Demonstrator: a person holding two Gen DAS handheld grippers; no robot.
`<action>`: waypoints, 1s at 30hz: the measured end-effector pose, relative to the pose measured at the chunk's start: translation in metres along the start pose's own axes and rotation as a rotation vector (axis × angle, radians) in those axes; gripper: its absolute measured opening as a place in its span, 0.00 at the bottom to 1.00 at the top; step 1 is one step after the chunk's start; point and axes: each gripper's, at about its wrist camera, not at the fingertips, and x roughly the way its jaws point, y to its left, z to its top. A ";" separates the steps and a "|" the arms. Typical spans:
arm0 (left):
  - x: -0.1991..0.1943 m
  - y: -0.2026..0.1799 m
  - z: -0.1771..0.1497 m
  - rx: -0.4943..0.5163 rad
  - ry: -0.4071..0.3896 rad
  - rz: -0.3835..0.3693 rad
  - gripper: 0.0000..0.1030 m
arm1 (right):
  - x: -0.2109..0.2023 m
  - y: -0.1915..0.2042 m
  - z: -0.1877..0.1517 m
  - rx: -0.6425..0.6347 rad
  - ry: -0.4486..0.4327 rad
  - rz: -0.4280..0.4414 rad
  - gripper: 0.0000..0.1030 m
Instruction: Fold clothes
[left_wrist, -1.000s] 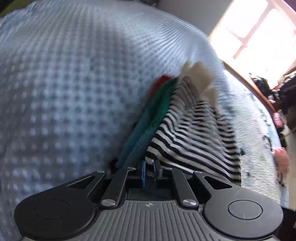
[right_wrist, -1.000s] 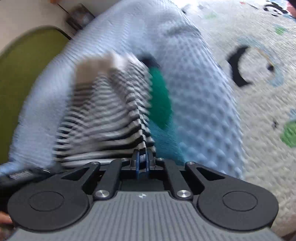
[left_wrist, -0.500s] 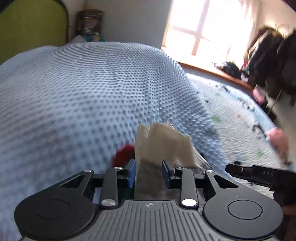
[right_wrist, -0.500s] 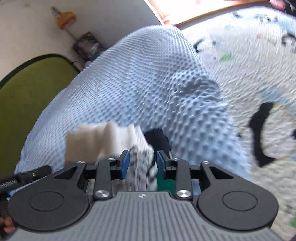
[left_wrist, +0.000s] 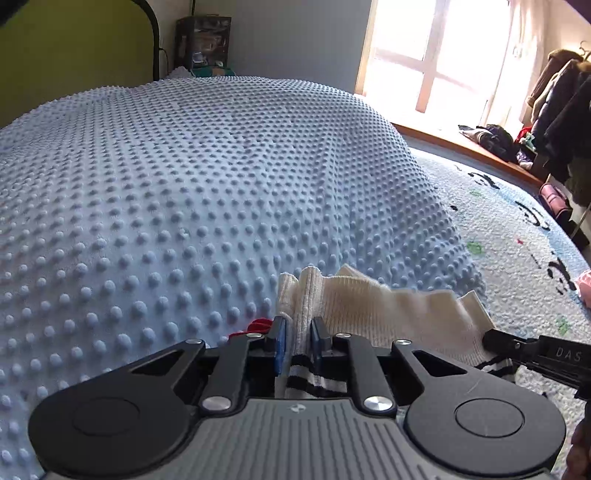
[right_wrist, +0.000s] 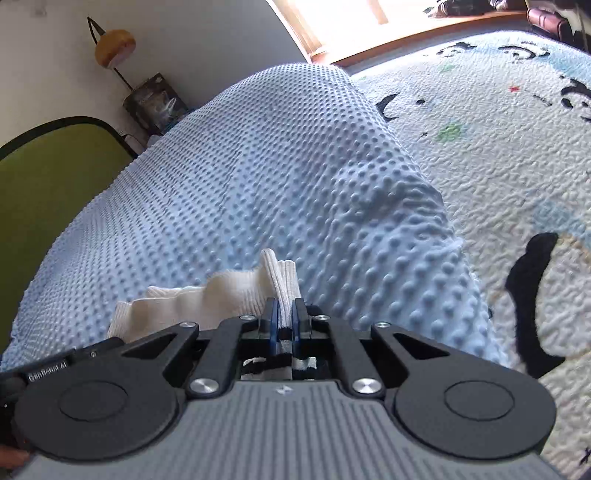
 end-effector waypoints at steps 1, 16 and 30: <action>0.005 0.001 -0.001 -0.017 0.004 0.011 0.16 | 0.010 0.000 -0.003 -0.006 0.034 -0.012 0.08; -0.088 0.014 0.003 -0.046 -0.020 -0.046 0.38 | -0.078 -0.001 -0.010 -0.067 -0.025 0.080 0.25; -0.088 -0.002 -0.044 -0.005 0.162 0.019 0.64 | -0.089 0.006 -0.059 -0.121 0.083 -0.055 0.37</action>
